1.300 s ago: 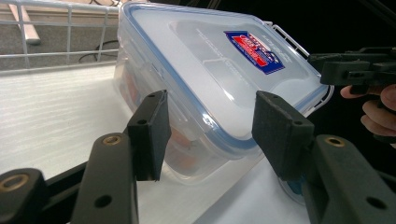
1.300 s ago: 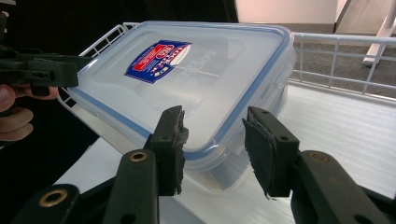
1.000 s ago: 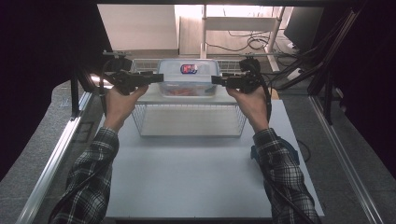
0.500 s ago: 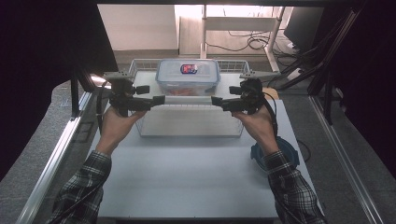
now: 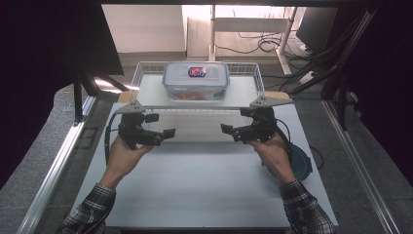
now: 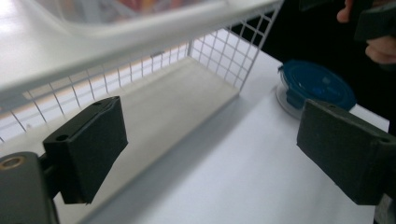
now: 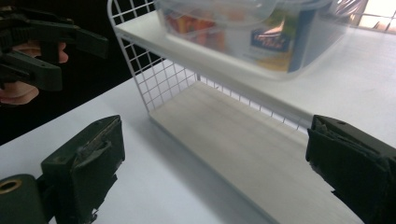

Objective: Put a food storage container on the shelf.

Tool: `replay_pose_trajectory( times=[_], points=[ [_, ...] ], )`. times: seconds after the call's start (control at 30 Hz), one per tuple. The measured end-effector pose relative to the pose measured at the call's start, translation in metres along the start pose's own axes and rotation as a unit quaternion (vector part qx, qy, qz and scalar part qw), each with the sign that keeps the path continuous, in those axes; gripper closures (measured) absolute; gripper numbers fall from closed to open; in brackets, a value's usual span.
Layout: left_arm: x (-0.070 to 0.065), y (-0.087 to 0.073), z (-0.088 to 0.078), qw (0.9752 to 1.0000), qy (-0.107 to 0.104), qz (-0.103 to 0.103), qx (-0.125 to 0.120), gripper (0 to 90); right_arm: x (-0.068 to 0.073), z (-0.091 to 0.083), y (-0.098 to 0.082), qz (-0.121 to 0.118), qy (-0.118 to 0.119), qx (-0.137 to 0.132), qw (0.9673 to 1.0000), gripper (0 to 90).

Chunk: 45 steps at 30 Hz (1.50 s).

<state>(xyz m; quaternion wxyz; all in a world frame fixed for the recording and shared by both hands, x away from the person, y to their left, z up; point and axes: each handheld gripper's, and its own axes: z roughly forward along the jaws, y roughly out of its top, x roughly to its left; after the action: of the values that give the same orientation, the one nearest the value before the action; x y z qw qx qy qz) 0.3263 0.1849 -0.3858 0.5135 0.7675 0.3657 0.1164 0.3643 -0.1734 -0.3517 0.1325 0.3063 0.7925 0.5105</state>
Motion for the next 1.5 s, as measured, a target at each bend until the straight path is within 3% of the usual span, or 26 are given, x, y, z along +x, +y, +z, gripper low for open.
replay_pose_trajectory(
  times=[0.23,0.33,0.37,0.47,0.8,1.0,1.1,1.23,1.5],
  points=[
    [-0.017,-0.026,-0.005,0.9999,-0.004,0.011,0.006,6.3,0.017,-0.009,-0.029,-0.017,-0.008,-0.002,0.9998,4.3],
    [-0.021,-0.033,-0.008,0.9998,-0.018,0.003,-0.01,6.2,0.022,-0.012,-0.041,-0.029,-0.018,0.0,0.9994,4.2],
    [-0.024,-0.038,-0.009,0.9992,-0.035,-0.007,-0.019,6.2,0.022,-0.012,-0.041,-0.029,-0.018,0.0,0.9994,4.2],
    [-0.035,-0.052,-0.013,0.9988,-0.04,-0.001,-0.029,5.5,0.028,-0.017,-0.052,-0.038,-0.023,0.003,0.999,4.1],
    [-0.041,-0.085,-0.011,0.9999,-0.008,0.009,-0.001,4.1,0.039,-0.024,-0.077,-0.043,-0.024,0.012,0.9987,4.3],
    [-0.041,-0.102,-0.013,0.9999,0.011,0.006,-0.004,4.3,0.048,-0.025,-0.093,-0.035,-0.012,0.008,0.9993,4.4],
    [-0.045,-0.117,-0.015,0.9994,0.032,0.017,-0.002,4.5,0.054,-0.022,-0.102,-0.038,-0.008,0.009,0.9992,4.5],
    [-0.048,-0.132,-0.017,0.9983,0.051,0.029,0.006,4.5,0.061,-0.017,-0.118,-0.048,-0.005,0.027,0.9985,4.5],
    [-0.052,-0.153,-0.017,0.9971,0.062,0.034,0.029,4.4,0.065,-0.012,-0.15,-0.042,0.001,0.059,0.9973,4.5]
  ],
)
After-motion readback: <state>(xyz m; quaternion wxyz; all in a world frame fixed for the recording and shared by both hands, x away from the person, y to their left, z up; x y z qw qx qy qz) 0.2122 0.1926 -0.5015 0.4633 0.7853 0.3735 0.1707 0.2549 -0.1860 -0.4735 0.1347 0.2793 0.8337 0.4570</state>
